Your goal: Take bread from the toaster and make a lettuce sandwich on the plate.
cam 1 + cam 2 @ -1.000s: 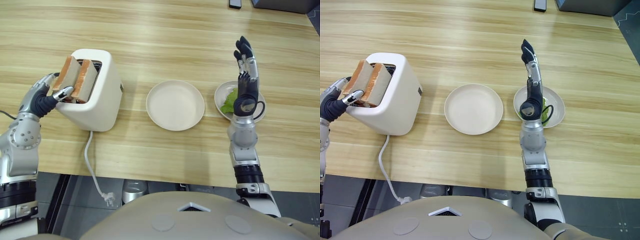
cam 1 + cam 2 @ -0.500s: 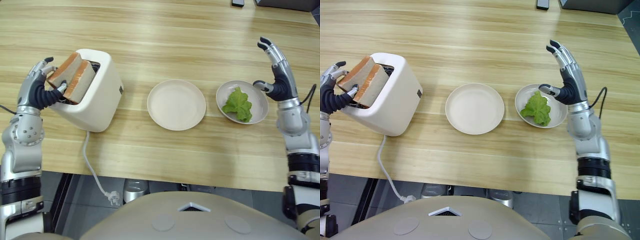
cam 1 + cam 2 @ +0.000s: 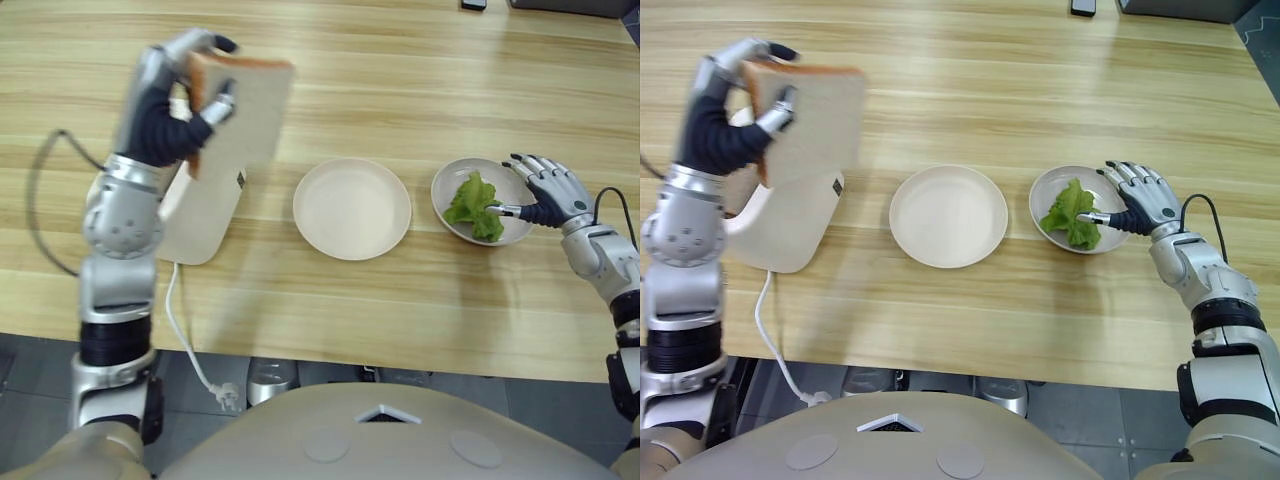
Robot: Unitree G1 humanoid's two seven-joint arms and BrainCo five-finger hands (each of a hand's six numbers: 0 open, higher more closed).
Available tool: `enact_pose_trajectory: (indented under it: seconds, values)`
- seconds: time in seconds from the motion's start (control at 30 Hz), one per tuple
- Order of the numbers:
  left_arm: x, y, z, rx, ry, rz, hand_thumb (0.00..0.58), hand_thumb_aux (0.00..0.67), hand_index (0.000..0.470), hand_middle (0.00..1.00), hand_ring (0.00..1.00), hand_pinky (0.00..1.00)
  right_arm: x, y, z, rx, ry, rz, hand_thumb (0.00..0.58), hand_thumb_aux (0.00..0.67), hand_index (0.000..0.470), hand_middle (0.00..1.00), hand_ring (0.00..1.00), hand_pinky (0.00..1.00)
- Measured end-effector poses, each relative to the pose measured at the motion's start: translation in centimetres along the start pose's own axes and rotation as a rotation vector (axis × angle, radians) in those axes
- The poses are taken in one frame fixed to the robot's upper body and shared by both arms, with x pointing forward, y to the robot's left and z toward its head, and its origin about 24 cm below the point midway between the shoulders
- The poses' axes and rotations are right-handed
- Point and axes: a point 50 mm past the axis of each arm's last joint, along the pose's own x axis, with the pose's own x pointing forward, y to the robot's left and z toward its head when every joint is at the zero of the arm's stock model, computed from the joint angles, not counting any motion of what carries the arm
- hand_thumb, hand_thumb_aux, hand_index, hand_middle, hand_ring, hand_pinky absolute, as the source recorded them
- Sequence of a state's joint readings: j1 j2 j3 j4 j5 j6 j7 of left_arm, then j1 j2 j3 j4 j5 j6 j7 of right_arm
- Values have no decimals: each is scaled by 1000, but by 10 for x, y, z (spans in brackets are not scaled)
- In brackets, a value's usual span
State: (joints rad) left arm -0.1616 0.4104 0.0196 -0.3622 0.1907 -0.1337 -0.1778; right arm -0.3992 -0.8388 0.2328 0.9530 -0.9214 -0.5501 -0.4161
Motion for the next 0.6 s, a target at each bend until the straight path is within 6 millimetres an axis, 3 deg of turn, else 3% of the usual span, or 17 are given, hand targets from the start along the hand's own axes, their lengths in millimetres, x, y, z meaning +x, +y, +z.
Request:
enact_pose_trajectory:
  seconds: [0.13, 0.23, 0.6]
  values:
    - [7, -61, -3, -275, 38, -171, 580, 670, 460, 1000, 1000, 1000, 6, 2, -1, -43, 9, 3, 0, 0, 0, 0, 0, 0]
    - [6, -94, -19, -403, 121, -228, 580, 670, 460, 1000, 1000, 1000, 5, 11, -1, -61, 27, 34, 0, 0, 0, 0, 0, 0]
    - [-13, -149, -86, -493, 376, -192, 580, 670, 460, 1000, 1000, 1000, 12, 32, 7, -123, 68, 141, 0, 0, 0, 0, 0, 0]
